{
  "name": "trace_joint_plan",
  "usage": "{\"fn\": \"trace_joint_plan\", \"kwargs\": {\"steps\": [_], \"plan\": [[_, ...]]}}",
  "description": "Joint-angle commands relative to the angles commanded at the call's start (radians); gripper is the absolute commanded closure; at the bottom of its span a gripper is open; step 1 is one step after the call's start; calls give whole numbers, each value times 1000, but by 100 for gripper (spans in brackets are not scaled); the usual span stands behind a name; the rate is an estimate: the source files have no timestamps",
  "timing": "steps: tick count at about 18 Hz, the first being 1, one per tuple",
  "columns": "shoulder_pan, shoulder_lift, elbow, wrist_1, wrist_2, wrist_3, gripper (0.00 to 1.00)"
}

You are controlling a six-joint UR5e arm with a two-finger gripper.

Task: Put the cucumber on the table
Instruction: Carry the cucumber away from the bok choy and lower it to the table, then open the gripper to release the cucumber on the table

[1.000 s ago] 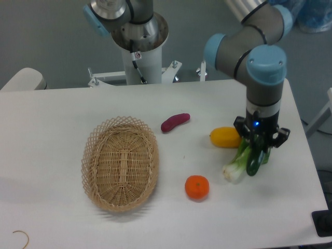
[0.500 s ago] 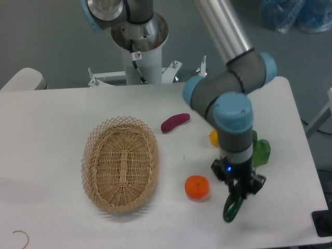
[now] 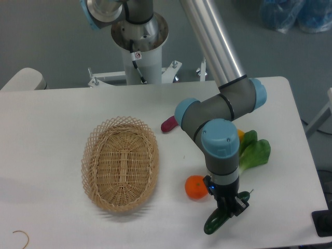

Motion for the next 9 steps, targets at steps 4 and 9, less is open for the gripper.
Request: {"fn": "trace_joint_plan", "kwargs": {"steps": [4,9], "plan": [[21,0,-32,-2,3,0,74],[31,-11,-32,-3,3,3,74]]}}
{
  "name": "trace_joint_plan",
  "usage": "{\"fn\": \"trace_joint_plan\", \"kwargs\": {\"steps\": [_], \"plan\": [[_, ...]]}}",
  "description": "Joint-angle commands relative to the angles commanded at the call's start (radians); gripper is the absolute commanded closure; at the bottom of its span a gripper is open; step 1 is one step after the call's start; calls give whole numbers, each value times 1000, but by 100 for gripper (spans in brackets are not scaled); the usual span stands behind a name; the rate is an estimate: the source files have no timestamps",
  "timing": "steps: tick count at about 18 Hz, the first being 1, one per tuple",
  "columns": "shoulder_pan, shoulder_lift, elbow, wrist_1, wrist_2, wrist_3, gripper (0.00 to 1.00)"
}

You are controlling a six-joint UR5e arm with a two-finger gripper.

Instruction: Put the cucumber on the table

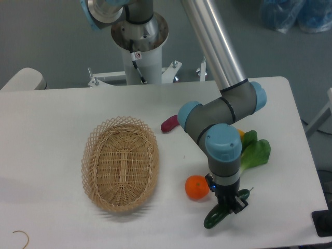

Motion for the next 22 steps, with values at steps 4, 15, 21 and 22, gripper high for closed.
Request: {"fn": "trace_joint_plan", "kwargs": {"steps": [4,15,21,22], "plan": [[0,0,-2,-3,8,-5,73],[37,60,3,3,-3,-20,0],[104,179,31,-26,28,-5,0],[115,207,31,-59,28,-2,0]]}}
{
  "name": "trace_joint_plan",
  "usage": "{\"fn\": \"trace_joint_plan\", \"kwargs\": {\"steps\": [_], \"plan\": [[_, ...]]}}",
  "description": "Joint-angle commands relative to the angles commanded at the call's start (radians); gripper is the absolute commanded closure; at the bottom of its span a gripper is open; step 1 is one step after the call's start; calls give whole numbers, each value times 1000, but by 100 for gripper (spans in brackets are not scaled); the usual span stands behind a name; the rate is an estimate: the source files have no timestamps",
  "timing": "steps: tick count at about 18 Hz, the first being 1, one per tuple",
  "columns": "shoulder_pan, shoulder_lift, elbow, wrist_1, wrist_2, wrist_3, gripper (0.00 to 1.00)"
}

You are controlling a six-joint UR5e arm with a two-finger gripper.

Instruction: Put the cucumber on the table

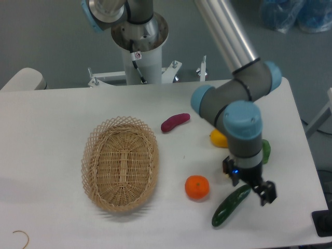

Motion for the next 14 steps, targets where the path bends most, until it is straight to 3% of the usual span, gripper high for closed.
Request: {"fn": "trace_joint_plan", "kwargs": {"steps": [5,12,14], "plan": [[83,129,5,-235,3,182,0],[262,253,-11,-451,-3,533,0],[275,266,-20,-470,-6,554,0]]}}
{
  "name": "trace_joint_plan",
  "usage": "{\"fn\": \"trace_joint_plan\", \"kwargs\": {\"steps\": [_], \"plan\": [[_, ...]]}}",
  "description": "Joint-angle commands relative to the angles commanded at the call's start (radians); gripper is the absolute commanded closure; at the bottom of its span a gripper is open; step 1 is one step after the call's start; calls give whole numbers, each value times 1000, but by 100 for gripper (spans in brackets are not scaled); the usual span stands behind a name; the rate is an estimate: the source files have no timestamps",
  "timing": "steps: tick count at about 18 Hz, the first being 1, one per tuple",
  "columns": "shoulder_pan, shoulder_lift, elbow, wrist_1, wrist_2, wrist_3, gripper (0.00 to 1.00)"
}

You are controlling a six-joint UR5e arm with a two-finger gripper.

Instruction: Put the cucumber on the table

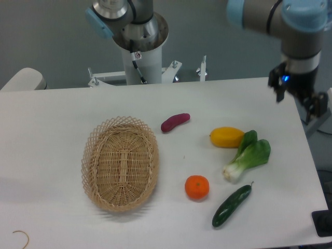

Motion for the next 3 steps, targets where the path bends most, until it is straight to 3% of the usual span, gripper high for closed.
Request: {"fn": "trace_joint_plan", "kwargs": {"steps": [3], "plan": [[3,8,-23,0,-2,-6,0]]}}
